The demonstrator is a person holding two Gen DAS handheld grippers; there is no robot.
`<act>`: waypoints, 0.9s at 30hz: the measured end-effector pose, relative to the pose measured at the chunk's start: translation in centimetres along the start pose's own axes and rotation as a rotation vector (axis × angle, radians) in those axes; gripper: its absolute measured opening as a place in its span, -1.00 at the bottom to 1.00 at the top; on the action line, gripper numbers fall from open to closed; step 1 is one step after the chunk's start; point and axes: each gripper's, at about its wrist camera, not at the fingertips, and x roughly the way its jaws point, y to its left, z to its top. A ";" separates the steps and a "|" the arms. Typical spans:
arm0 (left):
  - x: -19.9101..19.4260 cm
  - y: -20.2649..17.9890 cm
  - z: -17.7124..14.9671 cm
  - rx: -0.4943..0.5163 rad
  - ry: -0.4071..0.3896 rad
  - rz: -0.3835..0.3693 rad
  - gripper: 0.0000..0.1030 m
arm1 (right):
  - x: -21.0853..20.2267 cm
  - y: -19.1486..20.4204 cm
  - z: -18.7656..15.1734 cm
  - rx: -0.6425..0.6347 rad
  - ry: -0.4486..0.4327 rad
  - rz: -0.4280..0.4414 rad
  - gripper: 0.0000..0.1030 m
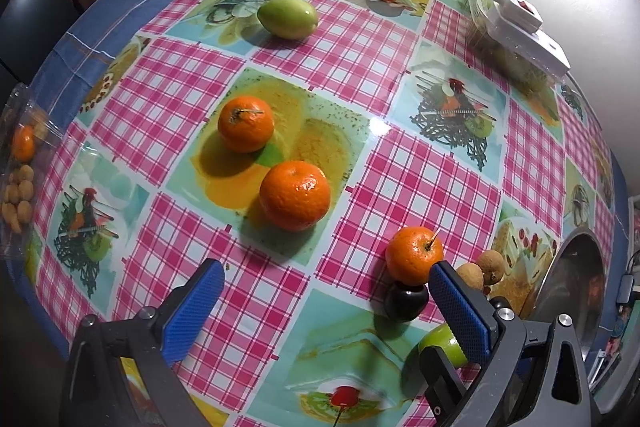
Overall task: Organize fruits
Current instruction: 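Close the right gripper on the green mango and lift it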
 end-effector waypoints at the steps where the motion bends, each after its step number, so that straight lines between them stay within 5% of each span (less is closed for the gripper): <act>1: 0.0 -0.1 0.0 0.000 0.000 -0.001 1.00 | 0.0 0.1 0.0 -0.008 0.001 0.000 0.20; 27: 0.2 -0.2 -0.1 0.011 0.006 0.001 1.00 | 2.3 0.7 0.2 -0.076 0.048 -0.063 0.20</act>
